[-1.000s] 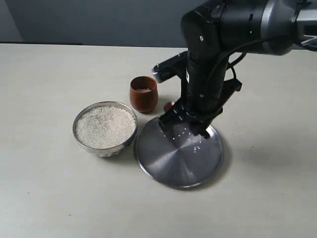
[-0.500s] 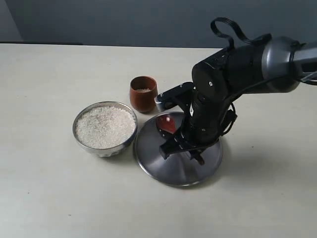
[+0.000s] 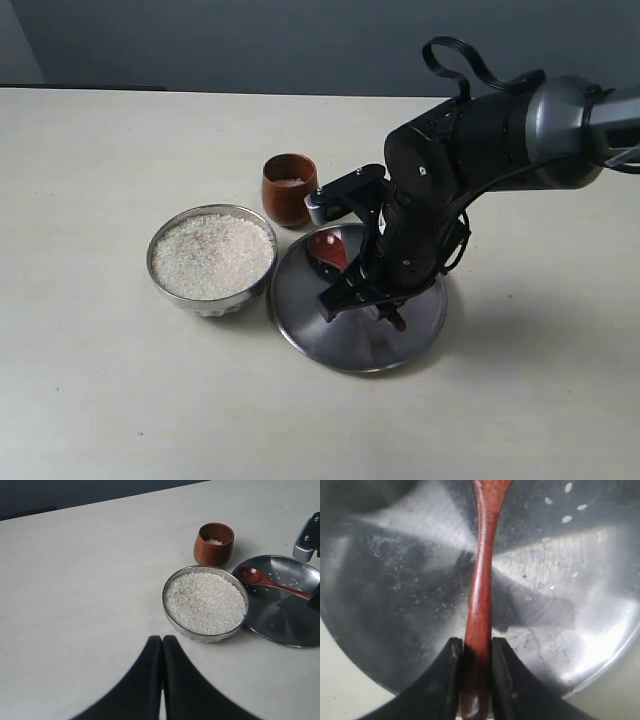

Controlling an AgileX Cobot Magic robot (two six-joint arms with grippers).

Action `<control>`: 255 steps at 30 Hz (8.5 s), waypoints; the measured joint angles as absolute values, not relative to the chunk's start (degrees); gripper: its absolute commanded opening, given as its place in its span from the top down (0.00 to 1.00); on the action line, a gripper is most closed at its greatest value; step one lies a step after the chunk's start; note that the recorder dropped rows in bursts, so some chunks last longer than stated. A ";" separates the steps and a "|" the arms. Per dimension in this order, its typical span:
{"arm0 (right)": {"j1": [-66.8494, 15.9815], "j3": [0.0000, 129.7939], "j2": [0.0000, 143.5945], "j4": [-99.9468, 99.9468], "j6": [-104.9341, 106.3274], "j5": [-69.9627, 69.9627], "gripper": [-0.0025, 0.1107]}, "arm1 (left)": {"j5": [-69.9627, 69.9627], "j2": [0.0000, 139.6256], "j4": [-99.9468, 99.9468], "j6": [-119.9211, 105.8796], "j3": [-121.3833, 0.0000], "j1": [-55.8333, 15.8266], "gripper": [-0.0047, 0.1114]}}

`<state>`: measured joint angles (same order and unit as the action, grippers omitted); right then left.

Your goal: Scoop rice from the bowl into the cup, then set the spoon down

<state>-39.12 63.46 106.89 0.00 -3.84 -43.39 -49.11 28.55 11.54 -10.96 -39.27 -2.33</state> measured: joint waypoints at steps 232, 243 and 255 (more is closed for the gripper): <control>-39.12 14.74 10.77 47.18 -37.53 -36.36 0.98 | -19.57 0.23 -1.47 -2.67 -0.22 0.41 0.96; -38.54 14.74 10.77 47.18 -37.53 -36.36 0.98 | -19.57 0.23 -1.47 -2.67 -0.22 0.41 0.96; -21.46 14.11 6.34 36.65 -38.83 -32.63 0.98 | -19.57 0.23 -1.47 -2.67 -0.22 0.41 0.96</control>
<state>-21.46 14.11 6.34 36.65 -38.83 -32.63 -19.57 0.23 -1.47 -2.67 -0.22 0.41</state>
